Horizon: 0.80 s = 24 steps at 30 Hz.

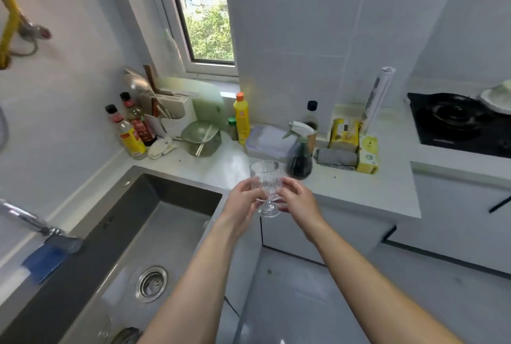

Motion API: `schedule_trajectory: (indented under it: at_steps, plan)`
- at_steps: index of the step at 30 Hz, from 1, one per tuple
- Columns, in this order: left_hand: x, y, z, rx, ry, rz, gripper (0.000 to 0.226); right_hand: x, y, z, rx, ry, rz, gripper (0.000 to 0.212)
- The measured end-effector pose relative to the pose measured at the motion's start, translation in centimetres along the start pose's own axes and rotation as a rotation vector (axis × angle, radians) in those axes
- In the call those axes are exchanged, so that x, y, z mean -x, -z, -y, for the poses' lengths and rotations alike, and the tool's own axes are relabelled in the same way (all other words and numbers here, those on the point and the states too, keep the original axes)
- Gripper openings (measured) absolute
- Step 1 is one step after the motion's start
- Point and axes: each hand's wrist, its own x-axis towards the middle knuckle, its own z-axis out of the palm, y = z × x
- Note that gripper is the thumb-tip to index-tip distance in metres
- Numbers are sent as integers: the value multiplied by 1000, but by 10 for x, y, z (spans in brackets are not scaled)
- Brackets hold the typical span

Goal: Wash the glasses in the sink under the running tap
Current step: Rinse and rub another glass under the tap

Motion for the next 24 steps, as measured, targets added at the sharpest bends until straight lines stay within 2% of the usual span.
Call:
schedule_trajectory:
  at_steps: [5, 7, 11, 15, 22, 24]
  plan:
    - [-5, -101, 17, -67, -7, 100, 44, 8, 99, -2, -17, 12, -127, 30]
    - [-8, -141, 29, -75, 19, 138, 55, 14, 141, -4, -32, 15, -175, 31]
    - [-5, -222, 58, -104, 37, 186, 50, 29, 220, -11, -53, 19, -275, 33]
    - [-9, -294, 90, -141, 49, 256, 75, 41, 291, -25, -78, 14, -370, 31]
    - [4, -399, 124, -217, 103, 421, 66, 75, 389, -37, -129, -12, -551, 29]
    - [6, -426, 131, -248, 124, 483, 55, 84, 409, -40, -101, -34, -624, 36]
